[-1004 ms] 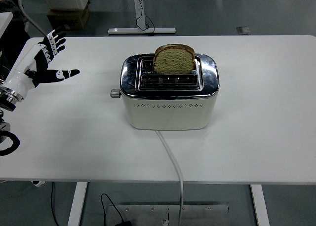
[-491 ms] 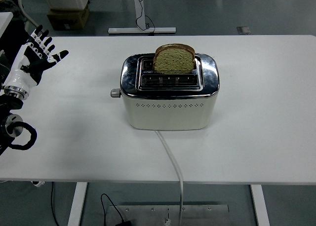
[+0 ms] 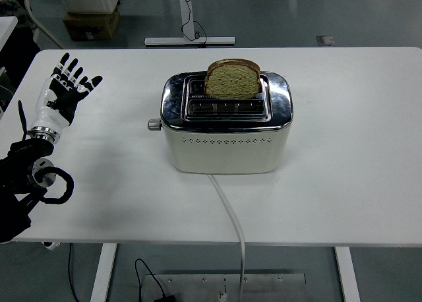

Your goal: Press down toaster

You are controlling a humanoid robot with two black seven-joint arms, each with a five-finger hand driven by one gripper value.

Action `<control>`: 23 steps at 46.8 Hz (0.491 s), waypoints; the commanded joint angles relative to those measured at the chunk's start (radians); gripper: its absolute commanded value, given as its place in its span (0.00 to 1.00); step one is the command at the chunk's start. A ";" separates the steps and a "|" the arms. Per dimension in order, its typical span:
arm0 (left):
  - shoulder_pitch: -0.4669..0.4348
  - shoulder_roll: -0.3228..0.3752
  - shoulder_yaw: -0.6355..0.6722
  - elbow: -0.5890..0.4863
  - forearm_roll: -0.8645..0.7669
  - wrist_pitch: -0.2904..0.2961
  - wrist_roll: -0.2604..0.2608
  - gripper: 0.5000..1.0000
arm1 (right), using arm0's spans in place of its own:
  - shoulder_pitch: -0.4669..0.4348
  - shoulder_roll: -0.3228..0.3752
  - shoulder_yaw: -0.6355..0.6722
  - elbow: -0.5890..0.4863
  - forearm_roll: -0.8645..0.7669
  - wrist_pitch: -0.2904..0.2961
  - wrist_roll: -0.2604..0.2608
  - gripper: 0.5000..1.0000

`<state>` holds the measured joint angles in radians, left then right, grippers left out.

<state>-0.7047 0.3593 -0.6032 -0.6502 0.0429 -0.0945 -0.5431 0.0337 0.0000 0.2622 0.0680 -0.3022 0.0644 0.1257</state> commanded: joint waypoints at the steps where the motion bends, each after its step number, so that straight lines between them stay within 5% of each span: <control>1: -0.009 -0.008 0.000 0.006 0.000 -0.004 0.000 1.00 | 0.000 0.000 0.000 0.000 0.000 0.000 0.000 1.00; 23: -0.018 -0.065 -0.029 0.052 -0.066 -0.017 0.025 1.00 | 0.000 0.000 -0.001 0.001 0.000 0.000 0.000 1.00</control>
<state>-0.7225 0.3001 -0.6282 -0.6088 -0.0088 -0.1008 -0.5301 0.0338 0.0000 0.2618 0.0689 -0.3022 0.0644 0.1258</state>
